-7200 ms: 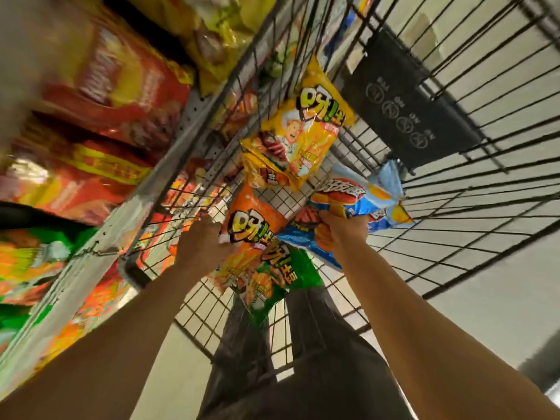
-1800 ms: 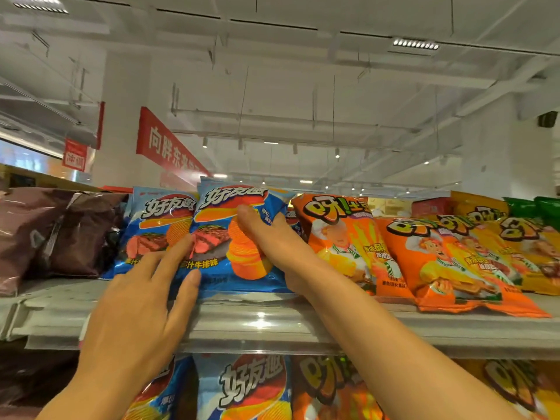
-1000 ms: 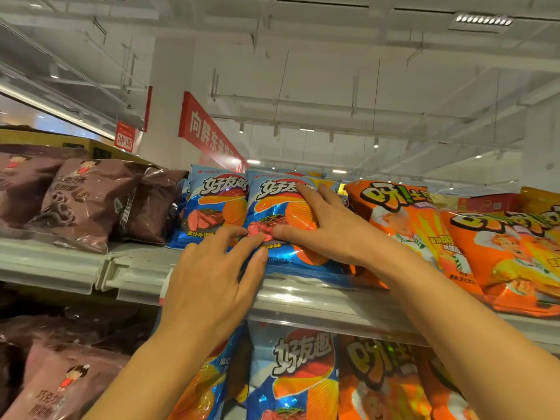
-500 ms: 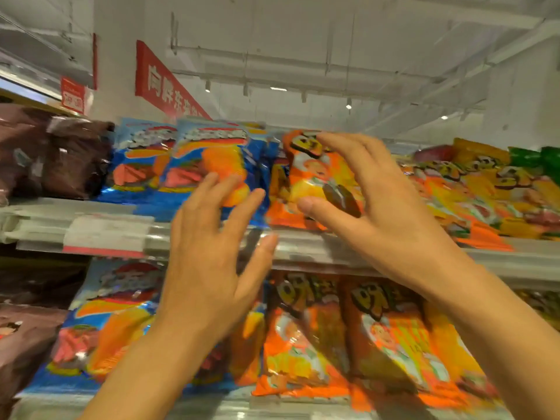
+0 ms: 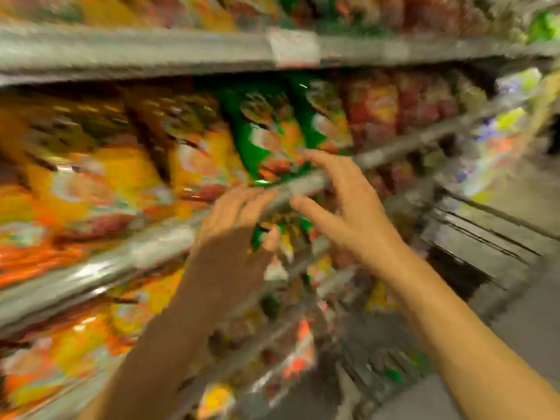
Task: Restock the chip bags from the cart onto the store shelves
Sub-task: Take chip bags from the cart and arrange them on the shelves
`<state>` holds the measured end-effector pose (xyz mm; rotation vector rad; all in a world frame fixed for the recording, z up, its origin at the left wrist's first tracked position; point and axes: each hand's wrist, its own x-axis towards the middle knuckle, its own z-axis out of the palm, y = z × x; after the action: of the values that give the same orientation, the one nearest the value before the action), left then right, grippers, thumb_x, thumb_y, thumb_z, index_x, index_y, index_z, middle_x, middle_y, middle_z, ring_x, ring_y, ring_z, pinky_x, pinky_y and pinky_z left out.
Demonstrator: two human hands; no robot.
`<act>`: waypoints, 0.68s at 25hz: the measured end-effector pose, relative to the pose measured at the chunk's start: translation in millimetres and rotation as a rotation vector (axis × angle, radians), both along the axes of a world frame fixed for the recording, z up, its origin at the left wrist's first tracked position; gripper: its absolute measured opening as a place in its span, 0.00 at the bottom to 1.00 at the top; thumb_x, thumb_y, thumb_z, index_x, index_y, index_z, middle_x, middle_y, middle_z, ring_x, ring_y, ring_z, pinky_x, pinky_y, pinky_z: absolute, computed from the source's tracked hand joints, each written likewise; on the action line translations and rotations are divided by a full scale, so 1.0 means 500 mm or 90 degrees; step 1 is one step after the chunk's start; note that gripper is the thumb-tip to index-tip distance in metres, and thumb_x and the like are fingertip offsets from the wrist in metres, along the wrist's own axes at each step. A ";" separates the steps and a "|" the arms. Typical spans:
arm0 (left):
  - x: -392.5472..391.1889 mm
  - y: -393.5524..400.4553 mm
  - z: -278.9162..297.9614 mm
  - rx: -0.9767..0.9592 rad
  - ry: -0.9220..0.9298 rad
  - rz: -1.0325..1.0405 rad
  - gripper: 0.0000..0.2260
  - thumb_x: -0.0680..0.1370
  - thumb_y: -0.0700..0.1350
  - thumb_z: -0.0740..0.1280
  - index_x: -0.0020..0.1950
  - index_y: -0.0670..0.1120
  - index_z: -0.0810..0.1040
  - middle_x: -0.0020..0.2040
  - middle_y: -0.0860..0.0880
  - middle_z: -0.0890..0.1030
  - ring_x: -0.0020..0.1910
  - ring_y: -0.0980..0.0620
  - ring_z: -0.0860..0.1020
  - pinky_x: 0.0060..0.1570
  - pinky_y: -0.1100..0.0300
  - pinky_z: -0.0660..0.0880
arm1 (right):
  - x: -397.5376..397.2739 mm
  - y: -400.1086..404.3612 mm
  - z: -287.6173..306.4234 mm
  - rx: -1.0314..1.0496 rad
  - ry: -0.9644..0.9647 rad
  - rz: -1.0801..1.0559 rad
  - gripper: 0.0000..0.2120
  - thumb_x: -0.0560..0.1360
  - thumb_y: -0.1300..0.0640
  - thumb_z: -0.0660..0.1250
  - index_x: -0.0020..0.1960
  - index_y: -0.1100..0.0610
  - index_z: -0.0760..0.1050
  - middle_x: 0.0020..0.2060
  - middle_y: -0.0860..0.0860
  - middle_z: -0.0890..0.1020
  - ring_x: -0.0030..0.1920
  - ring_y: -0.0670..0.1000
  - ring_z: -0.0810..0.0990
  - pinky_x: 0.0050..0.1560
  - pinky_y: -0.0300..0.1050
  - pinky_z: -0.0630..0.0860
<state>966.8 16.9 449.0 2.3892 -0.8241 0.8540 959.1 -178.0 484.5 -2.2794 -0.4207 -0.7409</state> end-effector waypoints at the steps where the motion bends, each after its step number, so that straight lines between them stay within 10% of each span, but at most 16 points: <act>1: 0.018 -0.056 -0.032 0.007 0.036 -0.025 0.23 0.79 0.50 0.61 0.71 0.41 0.74 0.67 0.40 0.76 0.68 0.40 0.73 0.71 0.50 0.65 | 0.007 -0.062 -0.043 0.020 0.040 -0.023 0.29 0.76 0.54 0.74 0.74 0.58 0.69 0.66 0.57 0.76 0.68 0.57 0.73 0.69 0.52 0.69; 6: 0.105 -0.298 -0.214 -0.030 0.267 -0.087 0.19 0.82 0.54 0.63 0.72 0.51 0.72 0.69 0.45 0.75 0.69 0.44 0.71 0.69 0.49 0.67 | -0.003 -0.316 -0.297 0.159 0.294 -0.141 0.22 0.76 0.50 0.72 0.67 0.54 0.73 0.55 0.49 0.77 0.56 0.50 0.76 0.61 0.47 0.75; 9: 0.172 -0.414 -0.332 -0.034 0.383 -0.120 0.19 0.79 0.47 0.70 0.70 0.45 0.76 0.65 0.43 0.79 0.66 0.42 0.75 0.67 0.46 0.71 | -0.004 -0.426 -0.430 0.129 0.434 -0.199 0.30 0.74 0.38 0.69 0.72 0.49 0.70 0.62 0.48 0.75 0.66 0.52 0.74 0.60 0.43 0.72; 17: 0.427 -0.668 -0.622 0.071 0.661 -0.180 0.19 0.78 0.45 0.71 0.68 0.42 0.76 0.65 0.42 0.78 0.66 0.42 0.76 0.67 0.48 0.71 | 0.089 -0.613 -0.646 0.253 0.684 -0.350 0.31 0.77 0.52 0.73 0.76 0.57 0.65 0.71 0.53 0.72 0.71 0.53 0.72 0.70 0.48 0.70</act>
<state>1180.3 -316.9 138.1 2.2648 -0.7136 -0.5482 1003.7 -484.4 161.5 -2.0469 0.7954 0.2277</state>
